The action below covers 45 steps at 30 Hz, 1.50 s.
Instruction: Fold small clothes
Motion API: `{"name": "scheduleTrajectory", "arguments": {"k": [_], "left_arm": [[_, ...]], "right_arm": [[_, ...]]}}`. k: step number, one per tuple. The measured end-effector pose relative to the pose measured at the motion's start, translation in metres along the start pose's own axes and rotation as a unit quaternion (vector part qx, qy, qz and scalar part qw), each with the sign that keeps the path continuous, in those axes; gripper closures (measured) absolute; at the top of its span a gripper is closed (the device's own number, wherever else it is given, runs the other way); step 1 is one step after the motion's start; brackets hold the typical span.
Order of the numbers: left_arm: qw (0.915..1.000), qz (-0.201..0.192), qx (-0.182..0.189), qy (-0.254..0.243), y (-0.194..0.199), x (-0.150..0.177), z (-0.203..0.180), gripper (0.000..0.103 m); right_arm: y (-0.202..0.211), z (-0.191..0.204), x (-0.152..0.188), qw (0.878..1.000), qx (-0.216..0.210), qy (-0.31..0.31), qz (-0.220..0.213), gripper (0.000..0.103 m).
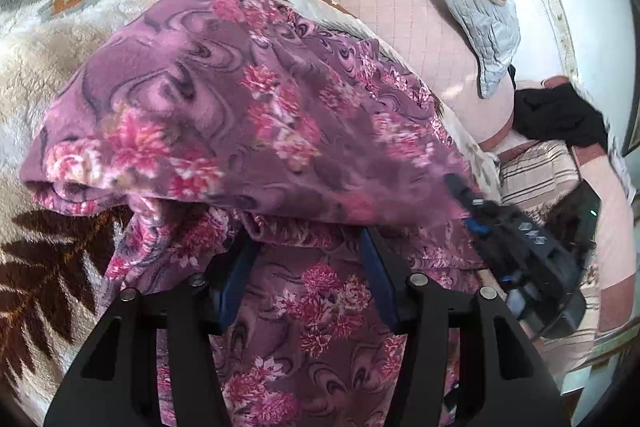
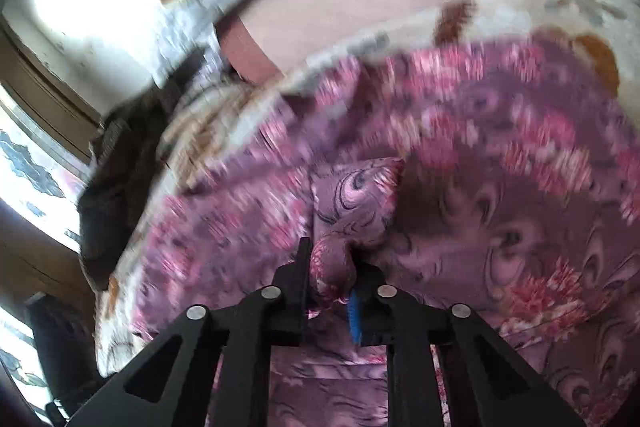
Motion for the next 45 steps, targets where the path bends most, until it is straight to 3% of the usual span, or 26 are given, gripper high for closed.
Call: {"name": "scheduleTrajectory", "arguments": {"k": [6,12,15,17,19,21,23,26,27,29,32,33,34,35,37,38,41,43,45], "left_arm": [[0.9997,0.003,0.011,0.023,0.002,0.001,0.006,0.051],[0.9996,0.001,0.009,0.028,0.002,0.001,0.007,0.051],[0.9995,-0.004,0.006,0.030,0.003,0.002,0.009,0.053],[0.9996,-0.005,-0.002,0.029,0.002,0.002,0.010,0.062],[0.9995,-0.006,-0.007,0.031,0.002,0.002,0.013,0.069],[0.9992,-0.007,-0.002,0.039,0.003,0.000,0.017,0.074],[0.9990,-0.015,-0.002,0.041,0.006,-0.003,0.019,0.087],[0.9988,-0.022,-0.015,0.041,0.009,-0.005,0.021,0.090],[0.9986,-0.019,-0.019,0.045,0.008,-0.004,0.023,0.091],[0.9982,-0.008,-0.018,0.057,0.004,-0.001,0.027,0.092],[0.9974,-0.003,-0.006,0.072,0.005,0.000,0.030,0.092],[0.9973,-0.003,-0.003,0.073,0.006,0.000,0.030,0.092],[0.9973,-0.004,-0.002,0.074,0.006,0.000,0.031,0.092],[0.9972,-0.004,-0.004,0.075,0.007,0.001,0.031,0.092],[0.9974,-0.003,-0.009,0.072,0.007,0.001,0.029,0.092],[0.9975,-0.004,-0.011,0.070,0.007,0.001,0.029,0.092],[0.9972,-0.004,-0.009,0.075,0.007,0.001,0.029,0.092],[0.9971,-0.003,-0.007,0.076,0.006,0.001,0.029,0.092],[0.9972,-0.002,-0.005,0.075,0.006,0.001,0.029,0.092]], "right_arm": [[0.058,-0.039,-0.049,0.996,0.032,-0.030,-0.078,0.091],[0.082,-0.098,-0.069,0.989,0.090,-0.070,-0.091,0.091],[0.093,-0.120,-0.073,0.985,0.086,-0.096,-0.110,0.091],[0.088,-0.128,-0.071,0.985,0.092,-0.107,-0.100,0.091],[0.070,-0.136,-0.064,0.985,0.128,-0.100,-0.067,0.091],[0.058,-0.141,-0.058,0.984,0.131,-0.114,-0.032,0.090],[0.064,-0.136,-0.062,0.985,0.112,-0.122,-0.047,0.090],[0.088,-0.120,-0.074,0.987,0.055,-0.116,-0.100,0.091],[0.090,-0.121,-0.074,0.987,0.050,-0.120,-0.100,0.091],[0.081,-0.127,-0.071,0.988,0.087,-0.111,-0.071,0.091],[0.062,-0.147,-0.050,0.982,0.160,-0.103,0.014,0.085],[0.071,-0.145,-0.049,0.982,0.162,-0.100,-0.004,0.086],[0.080,-0.139,-0.049,0.980,0.173,-0.094,-0.027,0.080],[0.096,-0.125,-0.052,0.976,0.190,-0.075,-0.076,0.080],[0.108,-0.092,-0.057,0.980,0.153,-0.030,-0.121,0.080],[0.106,-0.071,-0.059,0.984,0.132,-0.003,-0.123,0.079],[0.061,0.006,-0.054,0.994,0.047,0.092,-0.041,0.065],[0.015,0.052,-0.040,0.989,-0.002,0.142,0.035,0.064],[-0.033,0.089,-0.027,0.980,-0.012,0.178,0.087,0.063]]}}
Point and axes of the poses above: each gripper's, at about its wrist camera, not at the fingertips, and y roughly against the way its jaws point, z to its left, x to its underside, the point moved 5 cm from there along -y, roughly the way its jaws point, and after that the axes turned 12 degrees about -y, right-handed, at the moved point
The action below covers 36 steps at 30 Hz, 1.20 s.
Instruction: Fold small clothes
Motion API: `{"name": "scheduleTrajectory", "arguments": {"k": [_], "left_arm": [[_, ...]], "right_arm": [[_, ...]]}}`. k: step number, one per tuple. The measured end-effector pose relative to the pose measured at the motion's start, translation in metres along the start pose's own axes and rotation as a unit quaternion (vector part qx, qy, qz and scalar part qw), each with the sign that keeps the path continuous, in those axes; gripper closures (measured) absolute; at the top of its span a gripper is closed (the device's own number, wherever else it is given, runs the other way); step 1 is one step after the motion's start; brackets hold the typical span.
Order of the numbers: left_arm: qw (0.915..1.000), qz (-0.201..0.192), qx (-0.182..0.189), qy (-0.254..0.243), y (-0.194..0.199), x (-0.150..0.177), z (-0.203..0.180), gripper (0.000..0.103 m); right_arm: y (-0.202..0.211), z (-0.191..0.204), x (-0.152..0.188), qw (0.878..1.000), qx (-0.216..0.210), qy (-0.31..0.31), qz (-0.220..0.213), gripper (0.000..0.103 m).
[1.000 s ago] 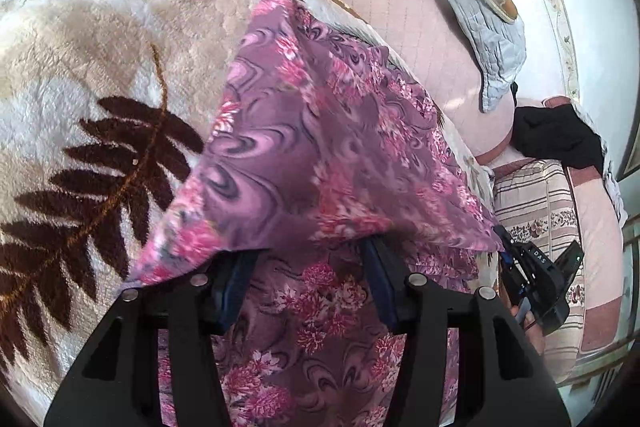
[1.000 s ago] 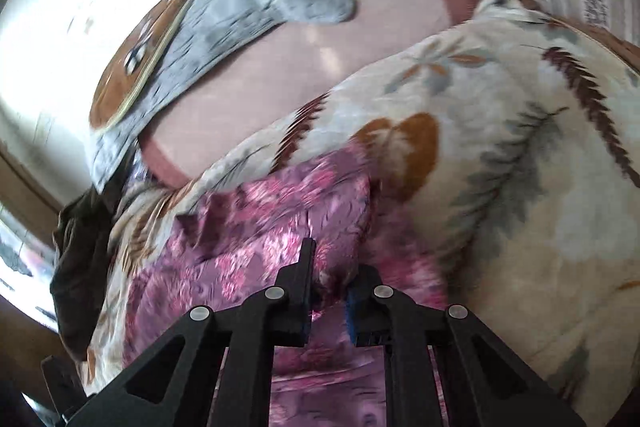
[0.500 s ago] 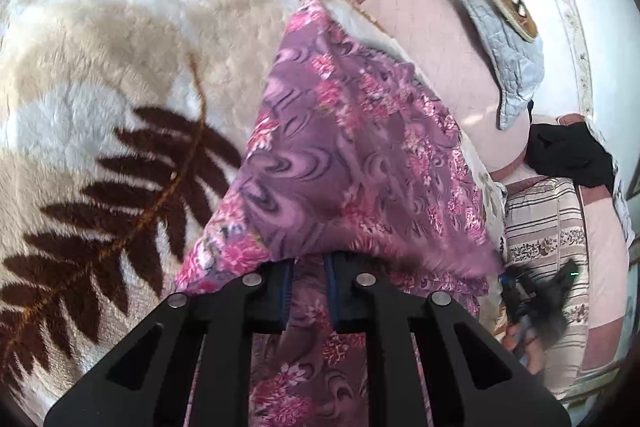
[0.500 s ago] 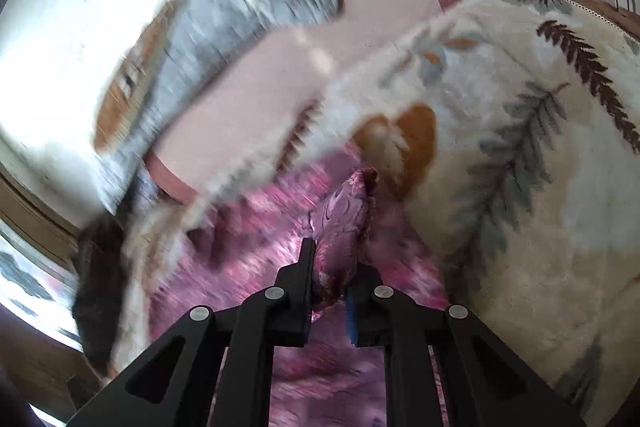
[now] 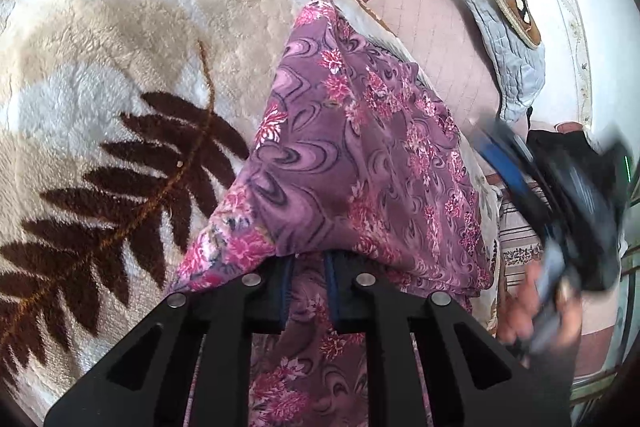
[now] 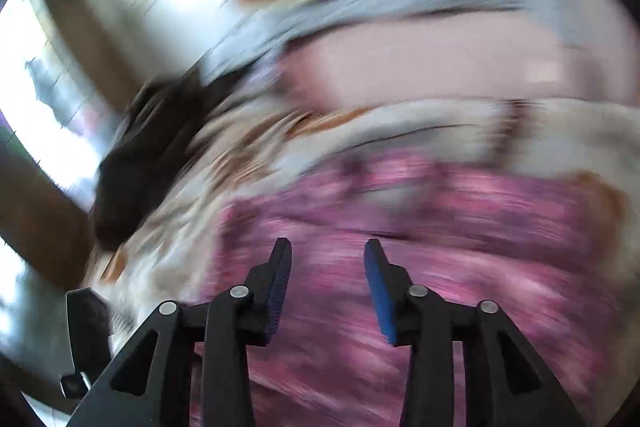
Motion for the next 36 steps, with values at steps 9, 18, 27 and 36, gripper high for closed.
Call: {"name": "scheduleTrajectory", "arguments": {"k": [9,18,27,36], "left_arm": [[0.9999,0.011,0.011,0.006,-0.003,-0.003,0.002,0.092],[0.9997,0.012,0.015,0.012,-0.003,-0.004,0.006,0.092],[0.9999,0.013,0.001,0.002,0.000,0.001,-0.002,0.091],[0.9903,-0.054,-0.008,-0.128,0.036,0.006,-0.059,0.089]], "right_arm": [[-0.126,0.037,-0.003,0.981,0.072,0.143,0.106,0.056],[-0.095,0.060,0.007,0.956,0.064,0.276,0.076,0.100],[-0.103,0.044,0.011,0.976,0.092,0.190,0.056,0.094],[0.000,-0.064,0.080,0.992,0.076,0.011,0.100,0.082]]}}
Point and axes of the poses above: each gripper's, at about its wrist camera, not at the fingertips, and y roughly against the way its jaws point, z to its left, x to its underside, the point moved 5 cm from there along -y, roughly the way its jaws point, and after that the axes turned 12 degrees about -y, right-handed, at the moved point
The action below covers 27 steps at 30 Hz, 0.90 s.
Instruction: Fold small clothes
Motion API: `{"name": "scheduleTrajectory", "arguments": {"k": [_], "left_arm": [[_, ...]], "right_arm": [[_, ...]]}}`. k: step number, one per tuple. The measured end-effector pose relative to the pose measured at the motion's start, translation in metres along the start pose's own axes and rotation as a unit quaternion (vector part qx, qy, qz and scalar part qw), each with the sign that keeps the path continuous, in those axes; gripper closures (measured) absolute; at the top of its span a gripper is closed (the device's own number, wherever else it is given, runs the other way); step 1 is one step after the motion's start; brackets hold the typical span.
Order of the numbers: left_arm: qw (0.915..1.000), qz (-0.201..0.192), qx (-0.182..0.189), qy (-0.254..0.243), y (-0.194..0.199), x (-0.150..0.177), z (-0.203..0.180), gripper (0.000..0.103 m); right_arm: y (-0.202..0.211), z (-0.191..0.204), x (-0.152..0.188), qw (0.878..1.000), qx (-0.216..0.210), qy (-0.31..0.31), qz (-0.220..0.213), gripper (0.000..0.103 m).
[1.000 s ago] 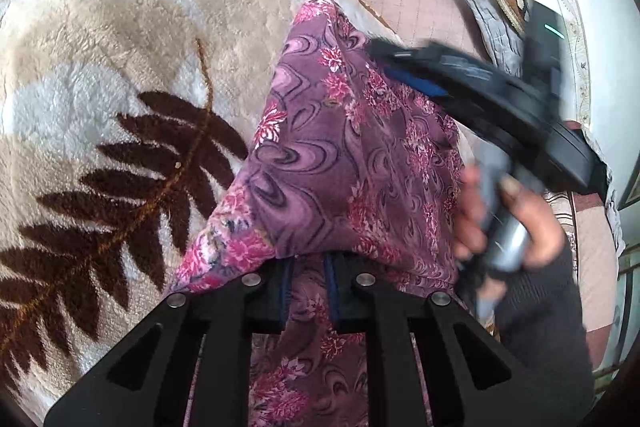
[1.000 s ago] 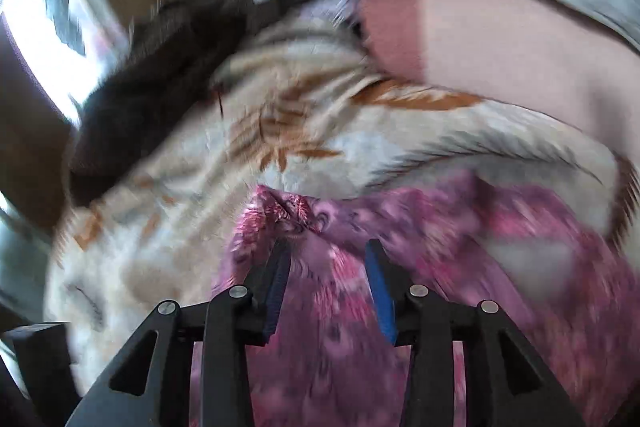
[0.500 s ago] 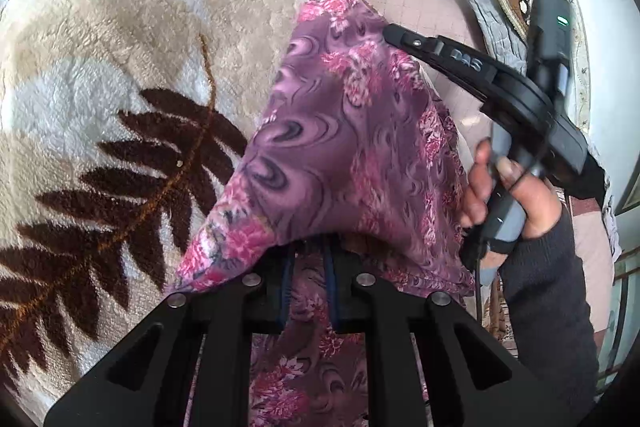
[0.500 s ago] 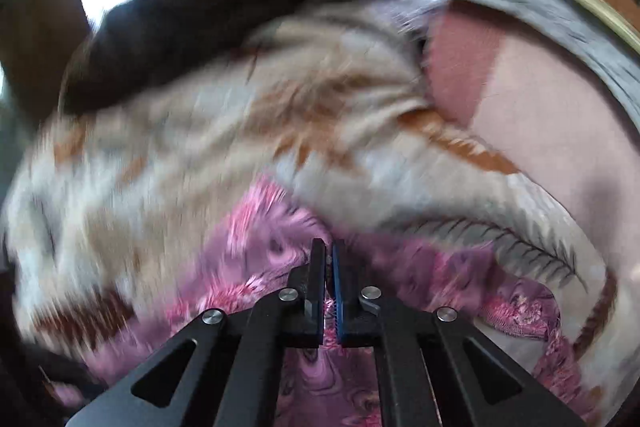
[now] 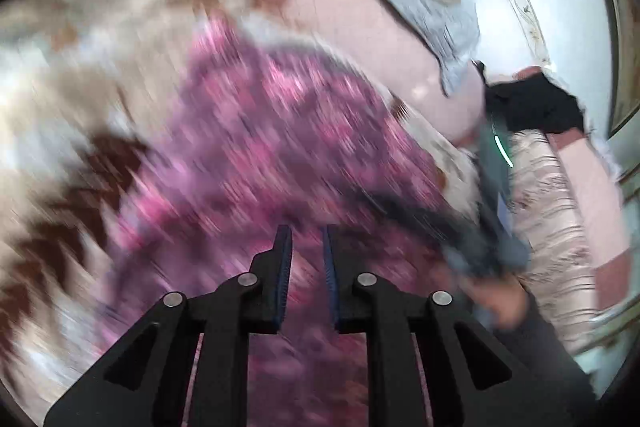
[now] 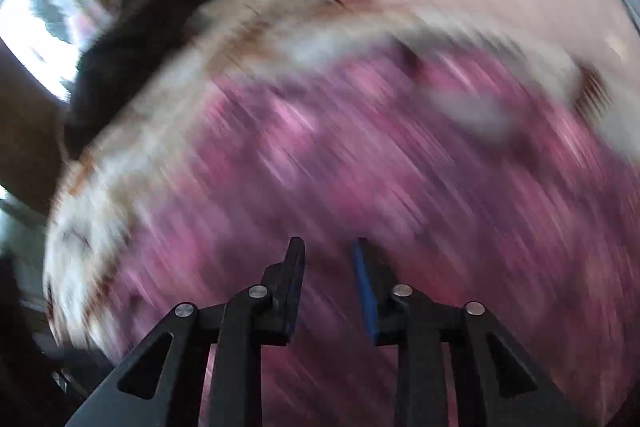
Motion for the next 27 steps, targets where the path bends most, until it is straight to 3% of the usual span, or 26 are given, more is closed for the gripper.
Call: {"name": "scheduleTrajectory", "arguments": {"k": [2,4,6,8,11,13,15,17,19,21,22,25,27], "left_arm": [[0.9981,-0.017,-0.058,-0.007,0.003,-0.012,0.021,0.077],[0.9938,0.002,-0.111,-0.001,-0.008,-0.014,0.045,0.076],[0.9910,0.043,-0.126,0.013,-0.024,-0.007,0.059,0.076],[0.9898,0.051,-0.132,0.018,-0.032,-0.003,0.065,0.075],[0.9852,0.049,-0.163,-0.021,-0.031,-0.005,0.056,0.074],[0.9846,0.045,-0.167,-0.026,-0.030,-0.005,0.055,0.074],[0.9859,0.046,-0.160,-0.016,-0.031,-0.007,0.059,0.074],[0.9863,0.049,-0.157,-0.013,-0.031,-0.006,0.064,0.074],[0.9856,0.051,-0.160,-0.020,-0.032,-0.007,0.060,0.073],[0.9851,0.051,-0.162,-0.026,-0.033,-0.007,0.057,0.073],[0.9856,0.051,-0.160,-0.024,-0.032,-0.007,0.056,0.073],[0.9894,0.032,-0.140,-0.022,-0.023,-0.009,0.048,0.073],[0.9886,0.029,-0.142,-0.039,-0.025,-0.009,0.041,0.061]], "right_arm": [[0.030,-0.040,0.010,0.998,0.011,-0.057,-0.038,0.075],[0.070,-0.090,0.018,0.985,0.011,-0.141,-0.098,0.073],[0.100,-0.146,0.030,0.956,0.035,-0.247,-0.154,0.065],[0.103,-0.174,0.040,0.941,0.045,-0.296,-0.159,0.065],[0.088,-0.170,0.041,0.952,0.040,-0.269,-0.143,0.066],[0.086,-0.150,0.029,0.964,0.055,-0.217,-0.145,0.095],[0.104,-0.135,0.019,0.961,0.053,-0.188,-0.198,0.095],[0.115,-0.135,0.012,0.950,0.037,-0.211,-0.228,0.095],[0.098,-0.142,0.010,0.951,0.054,-0.231,-0.199,0.095],[0.064,-0.159,0.019,0.959,0.104,-0.235,-0.119,0.094],[0.061,-0.162,0.024,0.960,0.098,-0.236,-0.112,0.094],[0.092,-0.151,0.029,0.953,0.079,-0.249,-0.156,0.085],[0.109,-0.140,0.034,0.951,0.034,-0.247,-0.181,0.085]]}}
Point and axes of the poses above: each gripper's, at about its wrist camera, not at the fingertips, and y roughly against the way its jaws point, z to its left, x to its underside, the point moved 5 cm from there along -y, roughly the way its jaws point, and after that the axes turned 12 degrees about -y, right-handed, at the moved point
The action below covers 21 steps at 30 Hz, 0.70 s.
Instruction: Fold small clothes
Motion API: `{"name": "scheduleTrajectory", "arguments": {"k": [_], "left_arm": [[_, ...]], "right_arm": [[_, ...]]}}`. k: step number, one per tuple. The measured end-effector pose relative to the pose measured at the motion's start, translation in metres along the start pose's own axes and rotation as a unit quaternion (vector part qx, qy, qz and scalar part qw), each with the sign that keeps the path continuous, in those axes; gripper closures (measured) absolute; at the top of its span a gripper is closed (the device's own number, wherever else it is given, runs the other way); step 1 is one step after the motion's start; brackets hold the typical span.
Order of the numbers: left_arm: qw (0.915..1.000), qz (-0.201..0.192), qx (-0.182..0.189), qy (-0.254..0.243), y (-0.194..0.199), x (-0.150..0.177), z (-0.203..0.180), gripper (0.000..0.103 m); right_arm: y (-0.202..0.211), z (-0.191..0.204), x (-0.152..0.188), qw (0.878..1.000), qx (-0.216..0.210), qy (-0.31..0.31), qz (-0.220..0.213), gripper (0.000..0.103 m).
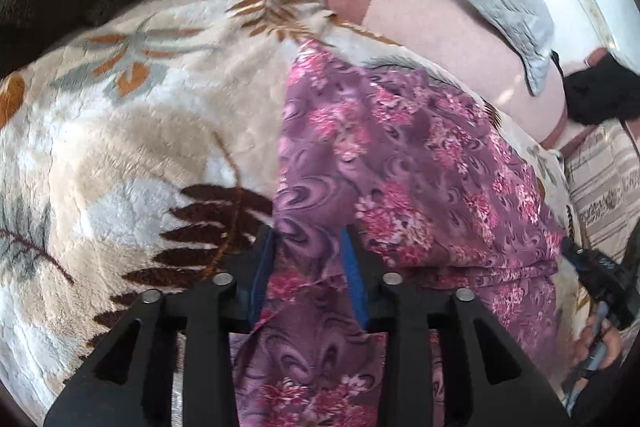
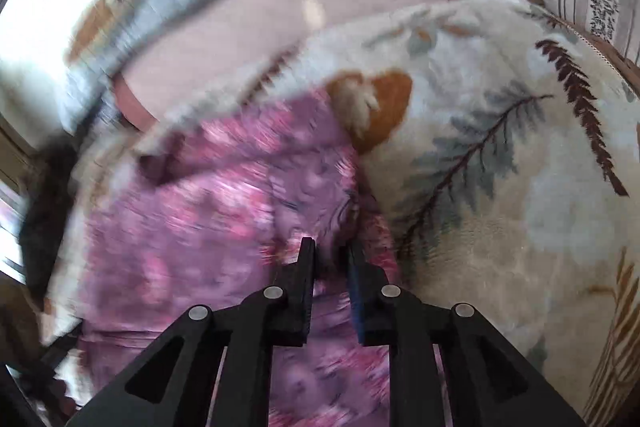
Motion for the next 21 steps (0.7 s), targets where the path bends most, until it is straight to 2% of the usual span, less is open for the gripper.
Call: {"name": "scheduleTrajectory", "arguments": {"k": [2,3,4,5,6,7,11,13,16,21], "left_arm": [[0.9996,0.009,-0.014,-0.023,-0.008,0.004,-0.007,0.059],[0.9990,0.013,-0.026,-0.033,-0.012,0.007,-0.009,0.058],[0.9984,0.008,-0.039,-0.041,-0.014,0.008,-0.010,0.051],[0.9979,0.005,-0.045,-0.045,-0.014,0.009,-0.011,0.050],[0.9983,0.007,-0.041,-0.041,-0.013,0.011,-0.010,0.050],[0.9990,0.010,-0.033,-0.030,-0.012,0.013,-0.007,0.049],[0.9982,0.054,0.010,0.021,-0.001,0.025,0.002,0.050],[0.9965,0.082,0.014,0.012,0.009,0.039,0.000,0.050],[0.9941,0.108,0.008,-0.002,0.026,0.061,-0.003,0.050],[0.9879,0.149,0.039,0.020,0.055,0.099,0.001,0.050]], "right_arm": [[0.003,-0.001,0.010,1.000,-0.012,-0.002,0.014,0.081],[-0.009,-0.006,0.023,0.999,0.005,0.003,0.047,0.077],[-0.019,-0.014,0.031,0.997,0.032,0.008,0.076,0.078],[-0.033,-0.021,0.045,0.992,0.063,0.020,0.105,0.078],[-0.028,-0.016,0.044,0.995,0.057,0.034,0.077,0.079],[-0.026,-0.013,0.045,0.994,0.061,0.037,0.079,0.078],[-0.013,-0.012,0.057,0.988,0.074,0.029,0.129,0.075],[-0.006,-0.013,0.066,0.984,0.077,0.037,0.159,0.069],[0.008,-0.024,0.091,0.978,0.079,0.056,0.187,0.067],[0.044,-0.040,0.118,0.977,0.059,0.058,0.195,0.065]]}}
Point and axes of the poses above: each gripper's, at about its wrist camera, not at the fingertips, and y roughly against the way its jaws point, z to its left, x to its underside, the point moved 5 cm from there along -y, roughly the way its jaws point, and after that the axes turned 12 degrees about -y, right-handed, at the moved point
